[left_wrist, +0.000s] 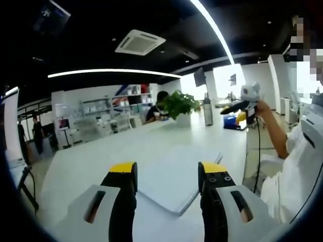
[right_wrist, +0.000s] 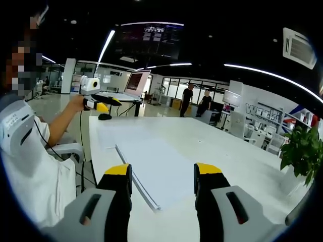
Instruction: Grasp the top corner of one sheet in the document stack and pull a single sheet out from the document stack, separating that one sheet from the rest and lifting it clear until the single sheet is fully removed from the stack
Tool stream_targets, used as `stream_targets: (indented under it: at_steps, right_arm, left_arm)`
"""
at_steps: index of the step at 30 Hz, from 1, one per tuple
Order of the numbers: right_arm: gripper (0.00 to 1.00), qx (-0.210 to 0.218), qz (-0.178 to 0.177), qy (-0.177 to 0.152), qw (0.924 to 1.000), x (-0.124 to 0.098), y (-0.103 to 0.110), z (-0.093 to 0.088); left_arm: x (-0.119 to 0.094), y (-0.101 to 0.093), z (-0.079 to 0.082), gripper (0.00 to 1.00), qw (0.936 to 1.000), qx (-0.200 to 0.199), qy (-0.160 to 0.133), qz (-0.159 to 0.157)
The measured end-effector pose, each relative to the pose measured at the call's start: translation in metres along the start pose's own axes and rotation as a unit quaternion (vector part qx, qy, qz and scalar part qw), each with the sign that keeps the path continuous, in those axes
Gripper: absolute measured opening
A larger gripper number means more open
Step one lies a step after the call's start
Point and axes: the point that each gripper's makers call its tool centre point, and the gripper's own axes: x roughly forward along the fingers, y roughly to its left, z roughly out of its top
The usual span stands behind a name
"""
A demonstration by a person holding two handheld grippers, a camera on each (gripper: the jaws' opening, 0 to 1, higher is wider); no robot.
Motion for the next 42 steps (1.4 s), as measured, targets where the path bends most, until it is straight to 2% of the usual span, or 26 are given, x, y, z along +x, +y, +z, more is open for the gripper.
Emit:
stream_targets:
  at_steps: [34,42]
  right_arm:
    - [0.49,0.0,0.0,0.0,1.0,0.0,-0.001,0.0]
    - [0.49,0.0,0.0,0.001,1.0,0.001,-0.001,-0.001]
  left_arm:
    - [0.02,-0.015,-0.003,0.49,0.9997,0.022,0.004,-0.004]
    - [0.026,-0.017,-0.007,0.49,0.9993,0.034,0.014,-0.001]
